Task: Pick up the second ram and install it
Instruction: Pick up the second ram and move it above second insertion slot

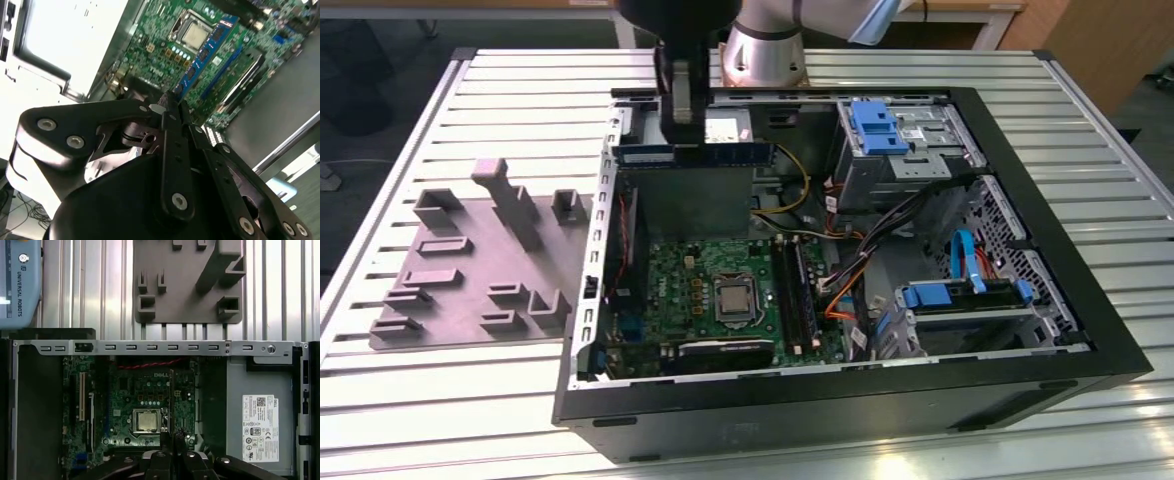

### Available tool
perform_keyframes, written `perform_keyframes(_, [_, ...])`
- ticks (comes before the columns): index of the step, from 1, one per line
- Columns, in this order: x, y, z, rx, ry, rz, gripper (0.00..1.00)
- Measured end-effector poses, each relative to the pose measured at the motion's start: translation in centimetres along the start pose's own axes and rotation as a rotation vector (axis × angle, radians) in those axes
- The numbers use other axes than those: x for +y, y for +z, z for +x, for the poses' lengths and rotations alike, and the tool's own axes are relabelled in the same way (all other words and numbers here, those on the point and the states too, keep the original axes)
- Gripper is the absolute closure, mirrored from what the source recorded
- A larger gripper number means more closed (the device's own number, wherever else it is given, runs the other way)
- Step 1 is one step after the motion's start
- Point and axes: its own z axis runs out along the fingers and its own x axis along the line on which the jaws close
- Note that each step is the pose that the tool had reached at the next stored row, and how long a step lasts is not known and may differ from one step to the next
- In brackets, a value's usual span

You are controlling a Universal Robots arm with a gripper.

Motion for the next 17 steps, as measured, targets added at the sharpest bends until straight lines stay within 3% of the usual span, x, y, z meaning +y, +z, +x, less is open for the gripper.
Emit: perform_keyframes(17, [-5.98,-0.14,-0.18,0.0001,-0.002,-0.0001,0.86])
